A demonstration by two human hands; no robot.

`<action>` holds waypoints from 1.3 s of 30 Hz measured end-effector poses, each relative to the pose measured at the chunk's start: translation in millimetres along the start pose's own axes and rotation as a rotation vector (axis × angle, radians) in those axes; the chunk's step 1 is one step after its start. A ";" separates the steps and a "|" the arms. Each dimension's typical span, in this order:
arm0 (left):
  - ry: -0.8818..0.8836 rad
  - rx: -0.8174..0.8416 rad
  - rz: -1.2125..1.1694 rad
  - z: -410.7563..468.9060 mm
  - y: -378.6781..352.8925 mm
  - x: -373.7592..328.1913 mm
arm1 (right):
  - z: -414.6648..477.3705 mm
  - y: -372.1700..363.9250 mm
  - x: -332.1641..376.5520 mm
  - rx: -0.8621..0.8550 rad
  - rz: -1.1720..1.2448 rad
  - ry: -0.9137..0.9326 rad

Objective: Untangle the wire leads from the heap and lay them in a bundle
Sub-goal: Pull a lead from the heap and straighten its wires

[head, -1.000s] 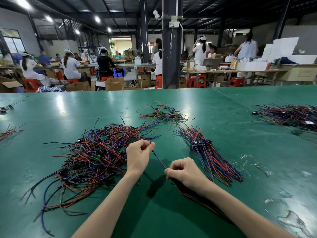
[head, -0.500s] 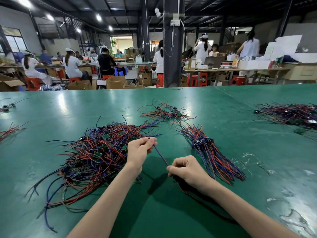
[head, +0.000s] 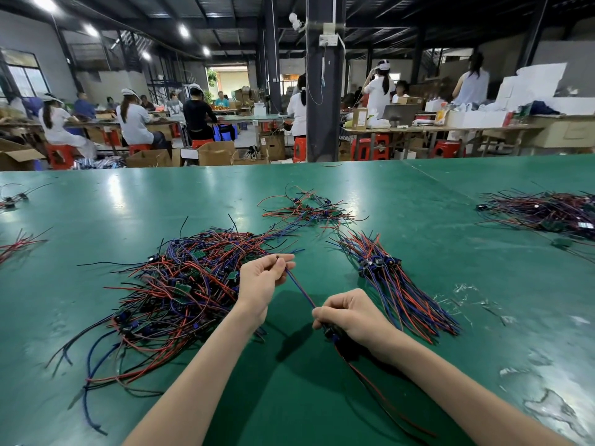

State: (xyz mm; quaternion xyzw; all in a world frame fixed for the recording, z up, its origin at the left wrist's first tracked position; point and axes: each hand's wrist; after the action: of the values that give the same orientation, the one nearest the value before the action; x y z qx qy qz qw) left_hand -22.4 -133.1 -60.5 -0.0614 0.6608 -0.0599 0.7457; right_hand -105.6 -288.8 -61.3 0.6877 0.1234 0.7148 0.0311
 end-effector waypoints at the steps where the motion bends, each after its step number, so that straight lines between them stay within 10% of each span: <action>1: 0.019 0.002 -0.036 0.3 0.1 -0.7 | -0.2 0.2 0.1 0.012 0.016 -0.008; 17: 0.290 0.044 -0.623 0.7 0.6 -13.6 | -0.2 2.3 6.9 0.206 0.255 -0.109; 29: 0.330 0.071 -0.458 -9.0 -10.3 -7.4 | 4.2 2.4 7.1 -0.064 0.208 0.009; 39: 0.237 0.477 0.032 -50.9 -36.9 0.6 | 11.3 13.9 3.4 -0.358 0.256 0.096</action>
State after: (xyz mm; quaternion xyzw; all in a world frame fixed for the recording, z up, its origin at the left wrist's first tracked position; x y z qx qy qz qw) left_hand -73.2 -170.2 -60.9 0.1338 0.7116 -0.2090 0.6573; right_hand -92.9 -300.0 -54.7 0.6466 -0.0924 0.7552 0.0556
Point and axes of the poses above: each hand's wrist, its own z-axis towards the middle knuckle, its own y-axis out of the back of the hand, x = y × z, and after that the axes turned 3 degrees about -z, right-handed
